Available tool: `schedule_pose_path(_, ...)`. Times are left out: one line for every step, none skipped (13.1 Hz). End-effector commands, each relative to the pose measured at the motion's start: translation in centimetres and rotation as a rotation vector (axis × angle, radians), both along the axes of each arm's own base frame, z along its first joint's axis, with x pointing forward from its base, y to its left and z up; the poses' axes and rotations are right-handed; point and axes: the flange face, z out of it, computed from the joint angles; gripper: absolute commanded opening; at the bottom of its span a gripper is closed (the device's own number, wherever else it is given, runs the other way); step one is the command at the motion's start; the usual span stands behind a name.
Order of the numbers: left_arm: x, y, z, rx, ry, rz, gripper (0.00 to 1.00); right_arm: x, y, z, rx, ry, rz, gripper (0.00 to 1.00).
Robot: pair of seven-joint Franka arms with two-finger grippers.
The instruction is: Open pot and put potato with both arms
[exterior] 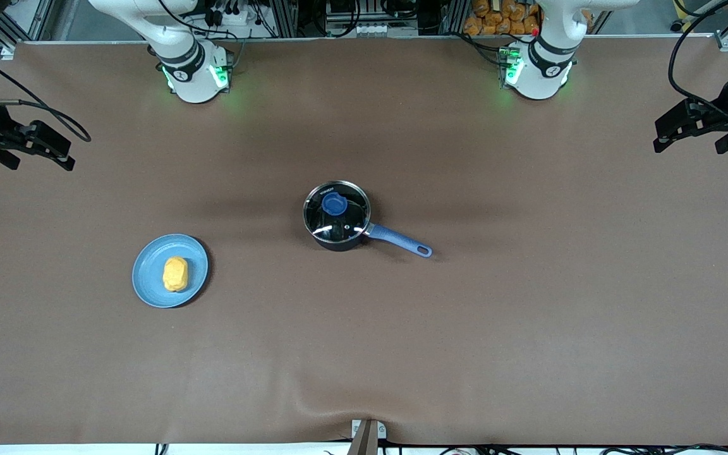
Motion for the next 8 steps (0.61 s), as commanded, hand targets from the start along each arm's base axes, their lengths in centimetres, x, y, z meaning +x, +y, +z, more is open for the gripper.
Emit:
schedule_pose_path(0.1, -0.1, 0.6, 0.012, -0.003, 0.000, 1.00, -0.9, 0.0, 0.6, -0.006, -0.004, -0.017, 1.00)
schedule_pose_path(0.1, -0.1, 0.9, 0.013, -0.009, 0.000, 1.00, -0.9, 0.0, 0.6, -0.006, -0.005, -0.016, 1.00)
schedule_pose_path(0.0, -0.8, 1.1, 0.015, -0.014, -0.015, 1.00, -0.9, 0.0, 0.6, -0.006, -0.005, -0.016, 1.00)
schedule_pose_path(0.0, -1.3, 1.1, 0.021, -0.015, -0.025, 1.00, -0.9, 0.0, 0.6, -0.006, -0.004, -0.017, 1.00)
schedule_pose_path(0.0, -1.2, 1.0, 0.017, -0.011, -0.024, 1.00, -0.8, 0.2, 0.5, -0.007, -0.001, -0.013, 1.00)
schedule_pose_path(-0.1, -2.0, 1.1, 0.015, -0.014, -0.038, 1.00, -0.8, 0.2, 0.1, -0.007, 0.012, -0.014, 1.00)
schedule_pose_path(0.2, -2.2, 0.7, 0.015, -0.007, -0.048, 1.00, -0.7, 0.2, -0.4, -0.007, 0.024, -0.014, 1.00)
schedule_pose_path(0.7, -3.0, -0.3, 0.015, 0.010, -0.059, 1.00, -0.4, 0.4, -1.0, -0.007, 0.028, -0.011, 1.00)
